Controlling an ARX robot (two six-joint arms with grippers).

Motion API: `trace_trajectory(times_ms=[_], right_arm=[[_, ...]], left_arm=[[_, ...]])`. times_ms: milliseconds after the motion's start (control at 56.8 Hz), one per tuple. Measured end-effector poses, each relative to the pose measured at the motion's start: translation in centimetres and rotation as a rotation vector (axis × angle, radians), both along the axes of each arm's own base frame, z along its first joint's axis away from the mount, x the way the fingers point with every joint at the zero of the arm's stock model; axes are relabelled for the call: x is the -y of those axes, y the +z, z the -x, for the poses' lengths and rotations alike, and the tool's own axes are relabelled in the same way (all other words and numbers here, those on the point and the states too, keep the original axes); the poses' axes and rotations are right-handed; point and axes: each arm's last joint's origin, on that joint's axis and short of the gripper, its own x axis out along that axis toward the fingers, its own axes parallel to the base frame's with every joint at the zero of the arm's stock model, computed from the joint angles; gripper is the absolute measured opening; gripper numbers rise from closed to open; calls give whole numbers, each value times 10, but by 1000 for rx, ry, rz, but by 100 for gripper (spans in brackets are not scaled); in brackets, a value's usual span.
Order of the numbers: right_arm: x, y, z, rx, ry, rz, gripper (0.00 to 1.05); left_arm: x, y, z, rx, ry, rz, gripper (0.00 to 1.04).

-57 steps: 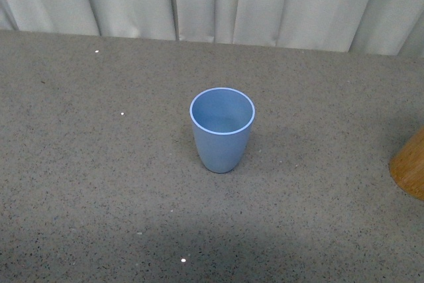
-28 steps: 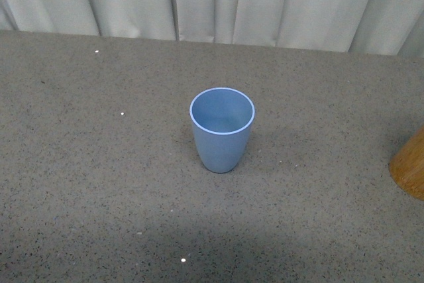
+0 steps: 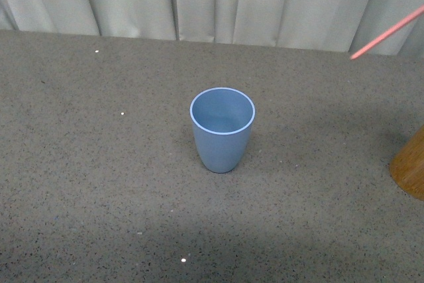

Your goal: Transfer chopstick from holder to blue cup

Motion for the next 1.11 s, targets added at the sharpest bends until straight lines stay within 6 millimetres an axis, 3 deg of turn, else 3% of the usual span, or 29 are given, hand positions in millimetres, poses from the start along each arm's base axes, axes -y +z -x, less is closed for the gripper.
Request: trace_trajectory(times_ms=[123,457,1108], right_arm=[[-19,-15,-6,-27,53,-33,2],[-35,-45,-17,-101,100,-61,2],[-59,-59,-27,-138,139,-46,2]], left_arm=[[0,0,0,0,0,0,98],[0,0,0,0,0,0,98],[0,0,0,0,0,0,98]])
